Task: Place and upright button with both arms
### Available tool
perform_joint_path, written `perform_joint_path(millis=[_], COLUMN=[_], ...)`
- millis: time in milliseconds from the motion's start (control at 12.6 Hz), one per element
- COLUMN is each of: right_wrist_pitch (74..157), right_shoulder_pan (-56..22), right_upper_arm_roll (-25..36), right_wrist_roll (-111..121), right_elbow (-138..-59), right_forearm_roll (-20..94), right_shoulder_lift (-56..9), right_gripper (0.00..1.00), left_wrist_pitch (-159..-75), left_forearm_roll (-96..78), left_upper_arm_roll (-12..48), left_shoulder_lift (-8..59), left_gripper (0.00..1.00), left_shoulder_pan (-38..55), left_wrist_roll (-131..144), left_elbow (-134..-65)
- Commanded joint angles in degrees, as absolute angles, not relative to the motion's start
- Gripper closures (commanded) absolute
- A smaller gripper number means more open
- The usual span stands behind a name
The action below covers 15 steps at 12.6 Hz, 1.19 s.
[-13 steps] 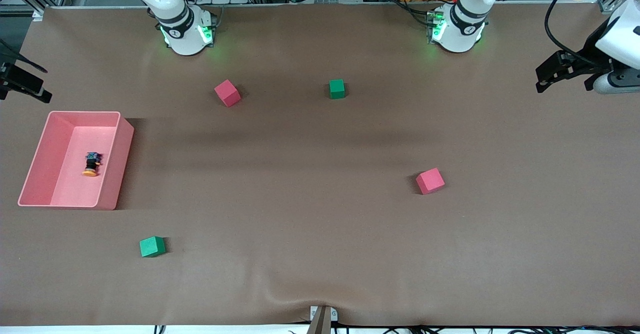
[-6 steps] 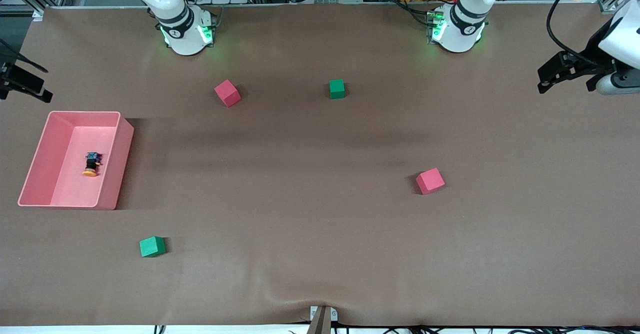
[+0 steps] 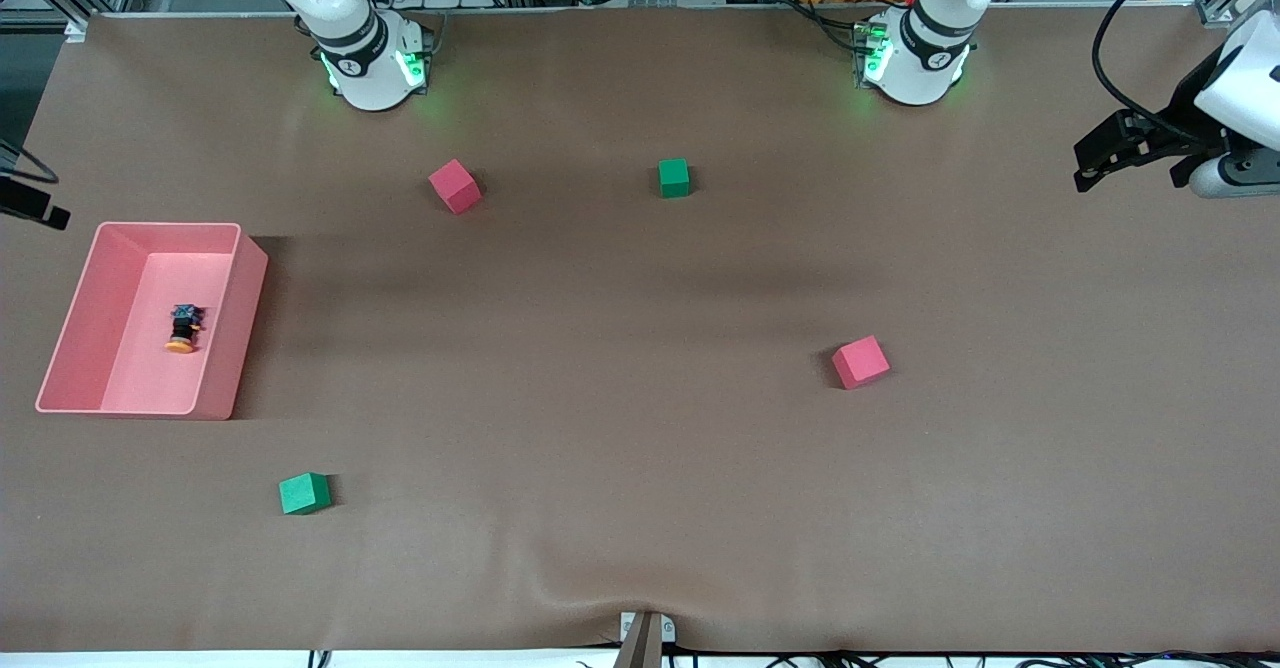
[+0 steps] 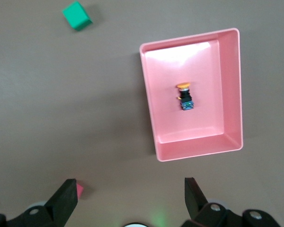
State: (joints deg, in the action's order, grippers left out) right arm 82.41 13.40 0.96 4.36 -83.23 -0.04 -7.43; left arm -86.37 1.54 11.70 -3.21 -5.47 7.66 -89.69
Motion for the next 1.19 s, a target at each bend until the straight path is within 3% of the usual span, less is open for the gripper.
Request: perform_joint_path(millis=[0, 317, 871, 1108], right_wrist_pitch=[88.1, 106.4, 124.1, 126.9], right_shoulder_pan=[16.5, 21.4, 24.0, 24.1], right_upper_arm_roll=[0.3, 0.2, 0.2, 0.2], right_wrist_roll=[7.4, 17.2, 30.5, 31.1], right_elbow=[-87.8, -100.7, -100.8, -100.6], right_forearm_roll=[-1.4, -1.6, -1.6, -1.5], right_shoulder_lift=[-9.8, -13.5, -28.8, -32.8], right_gripper=[0.0, 0.0, 0.0, 0.0], left_wrist_pitch=[-86.2, -86.1, -86.1, -86.2], left_forearm_roll=[1.7, 1.6, 1.6, 1.6], left_upper_arm_roll=[12.0, 12.0, 12.0, 12.0], left_shoulder_lift=[-2.1, -1.6, -1.2, -0.4], left_gripper=[0.0, 0.0, 0.0, 0.0], left_shoulder_pan=[-6.0, -6.1, -5.7, -5.7], left_wrist_roll=[7.1, 7.1, 7.2, 7.1], left_elbow=[-88.5, -88.5, -88.4, -88.4])
